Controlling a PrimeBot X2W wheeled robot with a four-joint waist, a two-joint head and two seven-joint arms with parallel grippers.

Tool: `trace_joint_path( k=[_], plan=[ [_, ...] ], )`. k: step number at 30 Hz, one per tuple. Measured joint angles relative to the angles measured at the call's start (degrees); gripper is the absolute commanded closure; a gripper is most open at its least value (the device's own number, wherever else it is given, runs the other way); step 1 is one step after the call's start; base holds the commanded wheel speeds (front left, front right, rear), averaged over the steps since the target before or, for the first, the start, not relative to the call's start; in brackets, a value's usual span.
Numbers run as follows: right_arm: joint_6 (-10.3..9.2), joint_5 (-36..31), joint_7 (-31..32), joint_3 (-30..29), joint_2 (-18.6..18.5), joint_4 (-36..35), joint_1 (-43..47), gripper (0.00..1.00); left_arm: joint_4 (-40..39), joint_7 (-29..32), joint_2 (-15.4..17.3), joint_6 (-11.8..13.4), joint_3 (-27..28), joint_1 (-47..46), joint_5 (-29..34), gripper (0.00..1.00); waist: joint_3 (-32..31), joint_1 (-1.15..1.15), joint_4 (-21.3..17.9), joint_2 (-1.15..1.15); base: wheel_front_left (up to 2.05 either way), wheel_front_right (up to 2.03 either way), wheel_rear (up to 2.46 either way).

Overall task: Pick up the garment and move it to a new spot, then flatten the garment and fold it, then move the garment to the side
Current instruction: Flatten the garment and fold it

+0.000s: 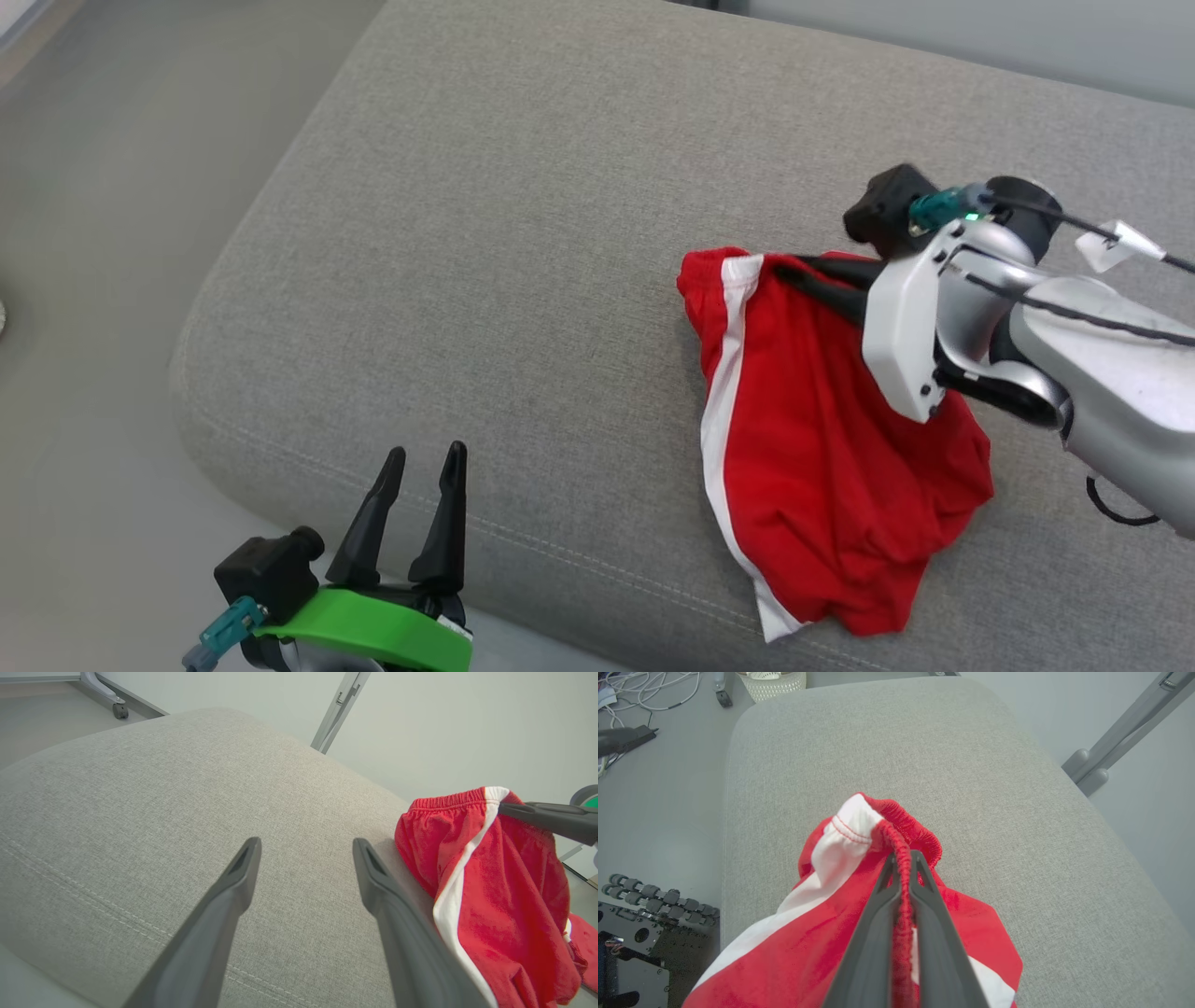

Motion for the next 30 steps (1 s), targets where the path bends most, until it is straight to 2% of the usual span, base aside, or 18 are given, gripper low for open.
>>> trace_joint_path(
  k=[2, 10, 18, 23, 30],
  plan=[
    [-0.08, 1.6, -1.6, -2.6, 0.1, 0.7, -0.5, 1.00, 0.0, 0.0, 0.0, 0.0, 0.3, 0.0, 0.3, 0.00, -0.4, 0.00, -1.1, 0.00, 0.00, 0.00, 0.00],
    [-3.11, 6.0, -8.0, -10.1, -2.3, 2.3, -0.9, 1.00, -0.4, 0.0, 0.0, 0.0, 1.0, 0.1, 1.0, 0.00, -1.7, 0.00, -6.3, 0.00, 0.00, 0.00, 0.00],
    [-4.56, 8.4, -11.2, -10.8, -4.8, 2.3, 4.7, 1.00, -0.5, 0.0, 0.0, -0.1, 0.4, 0.3, 1.5, 0.00, -2.4, 0.00, -12.5, 0.00, 0.00, 0.00, 0.00],
    [-5.17, 9.9, -13.4, -10.9, -4.8, 2.0, 8.3, 1.00, 0.8, 1.6, 0.0, -1.5, -4.9, 0.5, -4.4, 0.00, -2.3, 0.00, -16.5, 0.00, 0.00, 0.00, 0.00],
    [-5.70, 10.3, -15.9, -11.5, -4.8, 1.0, 9.5, 1.00, 5.1, 5.6, 0.1, -2.5, -9.2, -0.4, -3.6, 0.00, -1.3, 0.00, -22.5, 0.00, 0.00, 0.00, 0.00]
  ],
)
